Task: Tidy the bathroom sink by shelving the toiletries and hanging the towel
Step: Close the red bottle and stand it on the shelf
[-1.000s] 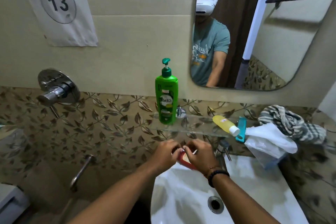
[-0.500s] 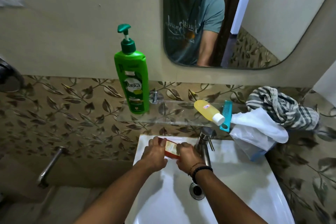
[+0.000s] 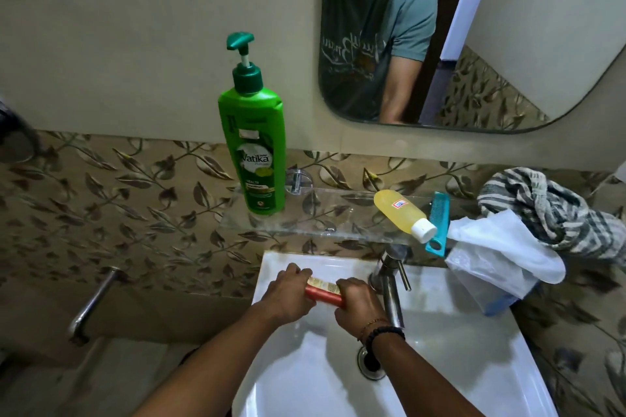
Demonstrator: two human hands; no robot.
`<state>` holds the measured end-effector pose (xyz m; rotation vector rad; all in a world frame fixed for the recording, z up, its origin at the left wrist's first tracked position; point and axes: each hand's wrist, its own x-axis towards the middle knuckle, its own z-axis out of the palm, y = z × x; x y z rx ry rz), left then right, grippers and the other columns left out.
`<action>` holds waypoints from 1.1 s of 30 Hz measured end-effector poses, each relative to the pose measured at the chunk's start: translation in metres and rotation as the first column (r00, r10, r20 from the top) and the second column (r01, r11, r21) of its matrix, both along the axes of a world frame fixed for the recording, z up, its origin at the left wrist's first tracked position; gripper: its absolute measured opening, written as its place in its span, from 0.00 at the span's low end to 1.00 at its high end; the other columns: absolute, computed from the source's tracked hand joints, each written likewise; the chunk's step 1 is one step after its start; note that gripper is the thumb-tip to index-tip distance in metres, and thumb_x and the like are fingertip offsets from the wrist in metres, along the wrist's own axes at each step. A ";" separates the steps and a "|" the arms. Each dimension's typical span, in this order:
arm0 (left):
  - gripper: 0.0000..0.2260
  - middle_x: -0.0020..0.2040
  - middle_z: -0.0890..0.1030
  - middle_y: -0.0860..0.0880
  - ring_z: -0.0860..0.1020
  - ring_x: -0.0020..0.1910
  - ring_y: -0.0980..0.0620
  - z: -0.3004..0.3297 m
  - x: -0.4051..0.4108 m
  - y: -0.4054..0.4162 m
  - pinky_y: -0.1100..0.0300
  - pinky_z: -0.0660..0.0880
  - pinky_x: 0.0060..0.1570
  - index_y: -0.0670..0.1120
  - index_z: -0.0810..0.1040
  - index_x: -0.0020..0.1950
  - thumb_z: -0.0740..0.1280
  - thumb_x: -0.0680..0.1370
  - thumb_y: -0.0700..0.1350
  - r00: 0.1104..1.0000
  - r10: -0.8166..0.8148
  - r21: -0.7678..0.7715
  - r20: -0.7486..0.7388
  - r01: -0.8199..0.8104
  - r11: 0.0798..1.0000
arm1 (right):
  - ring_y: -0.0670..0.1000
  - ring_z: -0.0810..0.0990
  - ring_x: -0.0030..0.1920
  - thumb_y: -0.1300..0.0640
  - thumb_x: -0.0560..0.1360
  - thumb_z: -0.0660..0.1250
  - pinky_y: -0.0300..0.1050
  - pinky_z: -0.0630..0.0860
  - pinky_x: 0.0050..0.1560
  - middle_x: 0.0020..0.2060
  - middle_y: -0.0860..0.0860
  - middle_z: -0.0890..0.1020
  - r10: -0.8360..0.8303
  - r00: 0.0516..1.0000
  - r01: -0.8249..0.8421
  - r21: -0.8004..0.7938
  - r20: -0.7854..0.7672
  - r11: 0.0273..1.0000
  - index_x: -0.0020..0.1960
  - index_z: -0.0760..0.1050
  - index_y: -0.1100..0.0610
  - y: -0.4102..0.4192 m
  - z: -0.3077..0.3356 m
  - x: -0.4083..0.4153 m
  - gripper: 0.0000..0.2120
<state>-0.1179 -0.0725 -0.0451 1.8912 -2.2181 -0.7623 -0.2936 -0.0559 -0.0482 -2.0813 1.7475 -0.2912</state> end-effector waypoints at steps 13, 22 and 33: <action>0.21 0.43 0.82 0.60 0.79 0.43 0.69 0.140 0.038 0.060 0.73 0.76 0.41 0.59 0.79 0.45 0.81 0.62 0.39 0.885 0.012 -0.268 -0.465 -0.154 0.951 | 0.51 0.82 0.40 0.62 0.59 0.74 0.54 0.82 0.43 0.41 0.57 0.86 -0.106 0.804 0.056 0.102 0.585 0.993 0.44 0.83 0.54 0.062 0.072 0.017 0.14; 0.22 0.53 0.84 0.49 0.80 0.51 0.53 0.275 0.020 0.068 0.64 0.73 0.52 0.46 0.82 0.58 0.80 0.65 0.40 0.872 -0.096 -0.522 -0.480 -0.196 0.830 | 0.53 0.85 0.50 0.64 0.65 0.78 0.50 0.80 0.52 0.48 0.53 0.86 0.022 0.694 0.118 -0.145 0.720 0.982 0.55 0.80 0.56 0.062 0.187 0.016 0.19; 0.11 0.49 0.83 0.43 0.80 0.48 0.45 0.338 -0.008 0.022 0.51 0.78 0.49 0.42 0.82 0.54 0.74 0.72 0.38 0.993 -0.104 -0.713 -0.052 0.036 0.700 | 0.53 0.83 0.51 0.63 0.67 0.77 0.54 0.78 0.58 0.50 0.53 0.86 -0.023 0.799 0.190 -0.216 0.601 0.958 0.57 0.80 0.56 -0.006 0.248 0.014 0.20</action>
